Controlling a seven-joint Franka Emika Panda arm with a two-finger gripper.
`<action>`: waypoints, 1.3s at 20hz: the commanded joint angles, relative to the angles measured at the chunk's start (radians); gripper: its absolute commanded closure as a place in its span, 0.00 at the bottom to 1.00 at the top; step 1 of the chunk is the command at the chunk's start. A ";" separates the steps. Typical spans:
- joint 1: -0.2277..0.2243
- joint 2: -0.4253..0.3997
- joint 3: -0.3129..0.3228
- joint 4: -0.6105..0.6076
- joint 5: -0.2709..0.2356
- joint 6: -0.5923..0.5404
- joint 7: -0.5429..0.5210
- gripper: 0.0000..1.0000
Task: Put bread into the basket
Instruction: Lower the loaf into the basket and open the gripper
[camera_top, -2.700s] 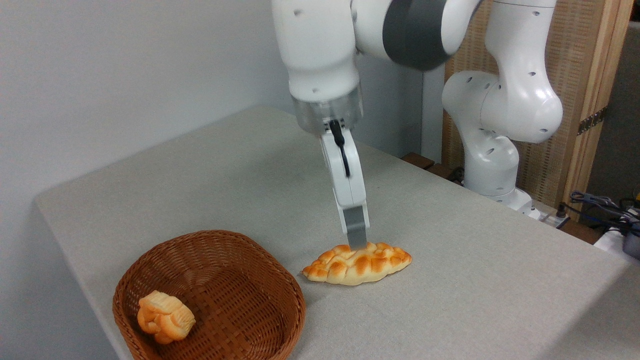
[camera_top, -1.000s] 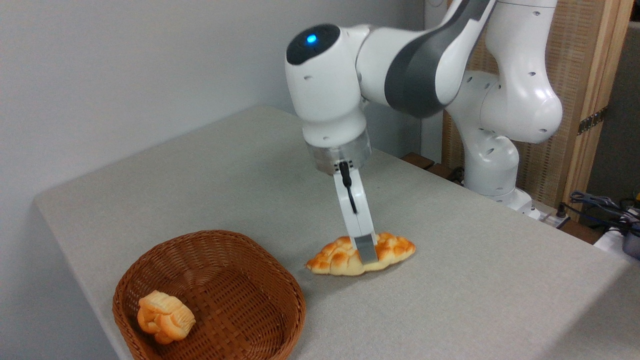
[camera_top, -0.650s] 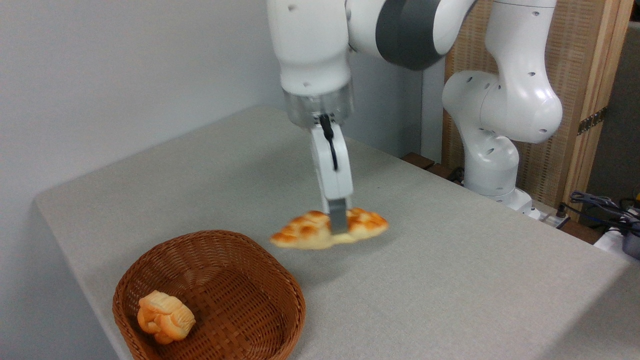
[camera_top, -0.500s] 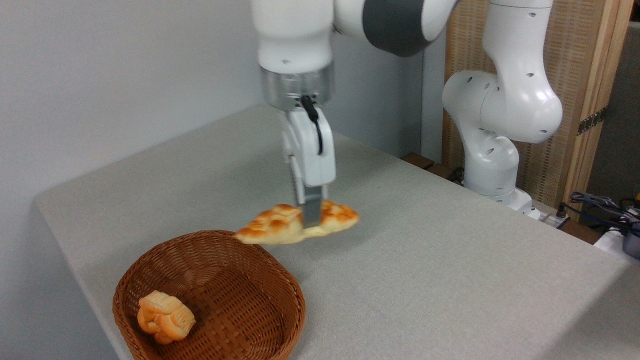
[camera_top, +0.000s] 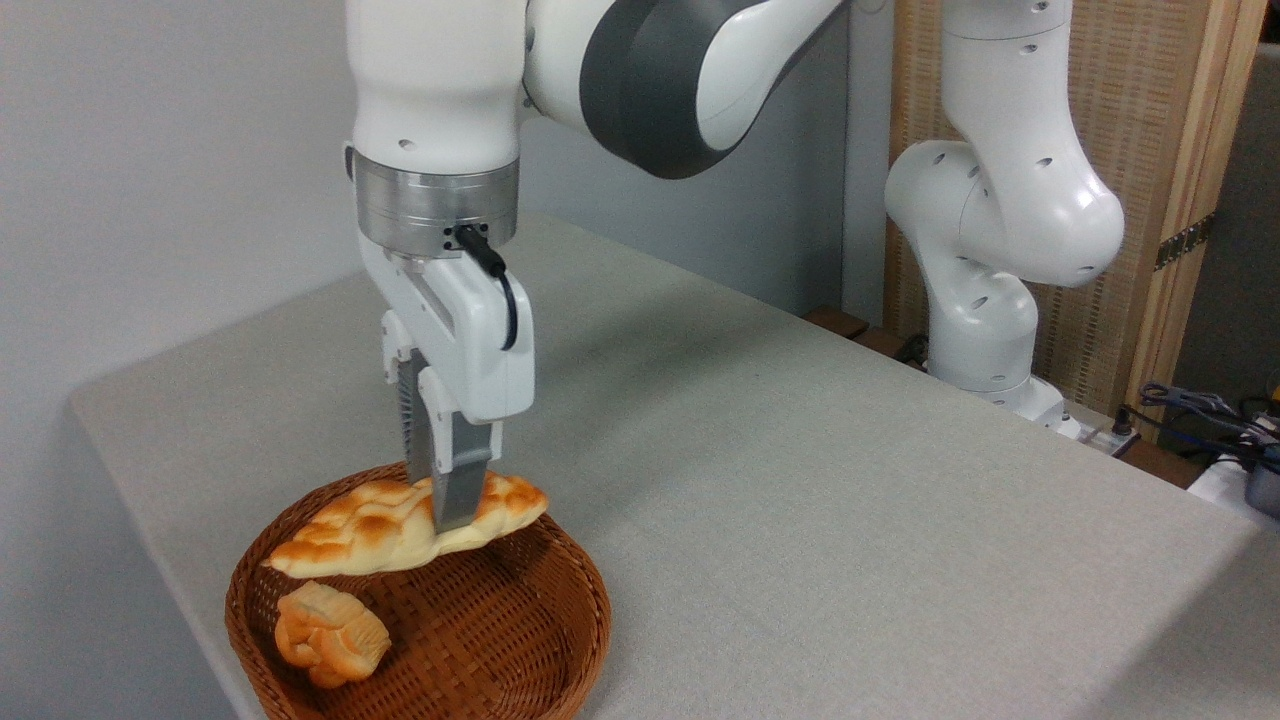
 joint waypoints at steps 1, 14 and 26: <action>-0.002 0.004 -0.009 0.018 -0.016 0.019 -0.030 0.00; 0.002 -0.011 -0.014 0.022 -0.013 0.006 -0.041 0.00; 0.103 -0.148 -0.128 0.022 0.129 -0.307 -0.284 0.00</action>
